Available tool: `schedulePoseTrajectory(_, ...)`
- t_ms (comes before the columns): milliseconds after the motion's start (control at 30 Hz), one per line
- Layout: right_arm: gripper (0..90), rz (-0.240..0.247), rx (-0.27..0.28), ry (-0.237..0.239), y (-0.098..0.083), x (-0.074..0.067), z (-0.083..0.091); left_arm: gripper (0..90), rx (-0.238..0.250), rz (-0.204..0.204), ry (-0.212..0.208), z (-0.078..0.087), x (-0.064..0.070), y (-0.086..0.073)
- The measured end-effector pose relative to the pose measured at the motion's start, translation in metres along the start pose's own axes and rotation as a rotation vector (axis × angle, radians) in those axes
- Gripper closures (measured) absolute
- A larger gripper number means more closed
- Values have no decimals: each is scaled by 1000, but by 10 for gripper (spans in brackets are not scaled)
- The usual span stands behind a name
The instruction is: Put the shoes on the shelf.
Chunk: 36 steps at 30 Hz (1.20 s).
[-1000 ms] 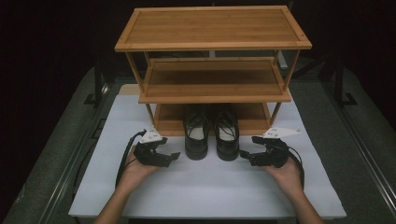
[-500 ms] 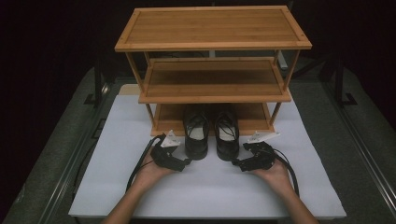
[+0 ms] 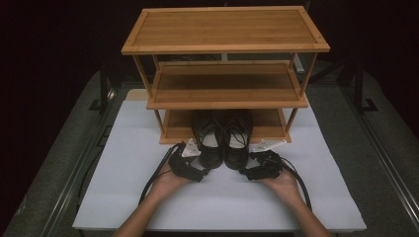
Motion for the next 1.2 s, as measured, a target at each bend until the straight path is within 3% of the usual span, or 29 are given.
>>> schedulePoseTrajectory(67,236,16,-6,-13,0,-1,-1,152,-4,-2,8,-1,1,0)
schedulePoseTrajectory(133,239,-12,3,-25,1,-3,-2,155,-5,5,12,-1,1,1)
schedulePoseTrajectory(200,244,-6,4,-40,1,-5,-3,162,-16,16,36,-2,2,3)
schedulePoseTrajectory(333,251,-12,2,-54,2,-8,-3,161,-17,21,41,-3,2,4)
schedulePoseTrajectory(733,256,-28,10,-46,12,-9,1,162,-12,75,22,2,-3,12)
schedulePoseTrajectory(1000,257,-69,53,-15,24,1,9,162,53,132,7,8,-10,23)
schedulePoseTrajectory(1200,257,-84,64,-7,30,8,7,162,67,139,12,5,-17,29)
Point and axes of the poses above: each handheld gripper's, and its own axes: z roughly backward along the jaws, y roughly out of its top, x roughly to its right, the point moved 1 cm from there along -z, roughly forward along the jaws, and after that the axes turned 14 degrees about x, right-handed, at the moved point
